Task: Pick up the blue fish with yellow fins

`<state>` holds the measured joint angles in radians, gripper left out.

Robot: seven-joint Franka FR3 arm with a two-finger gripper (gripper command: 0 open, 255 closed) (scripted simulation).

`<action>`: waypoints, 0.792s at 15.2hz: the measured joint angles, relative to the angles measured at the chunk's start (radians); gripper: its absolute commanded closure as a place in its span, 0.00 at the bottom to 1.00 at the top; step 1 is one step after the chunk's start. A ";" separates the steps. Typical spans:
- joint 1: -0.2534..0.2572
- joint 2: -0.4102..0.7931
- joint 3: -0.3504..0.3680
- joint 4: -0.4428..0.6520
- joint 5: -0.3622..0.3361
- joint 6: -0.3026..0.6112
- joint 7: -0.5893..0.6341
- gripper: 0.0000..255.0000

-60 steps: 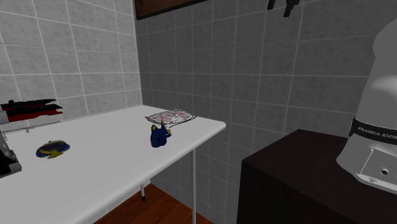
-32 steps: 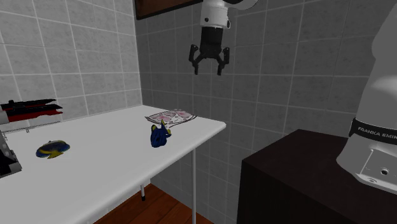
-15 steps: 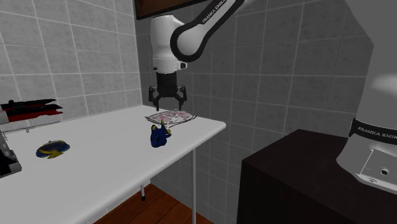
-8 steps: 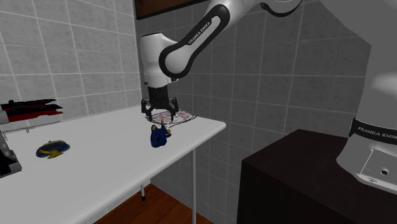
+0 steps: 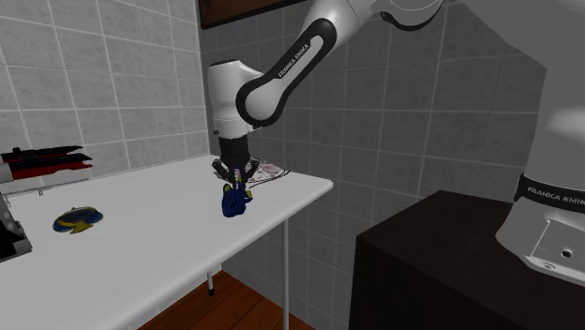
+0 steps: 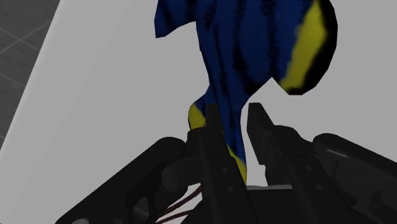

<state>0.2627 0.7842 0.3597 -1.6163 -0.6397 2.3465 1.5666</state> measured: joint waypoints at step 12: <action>-0.009 -0.035 0.014 -0.007 0.017 -0.027 -0.014 1.00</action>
<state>0.2538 0.7496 0.3739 -1.6231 -0.6229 2.3196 1.5527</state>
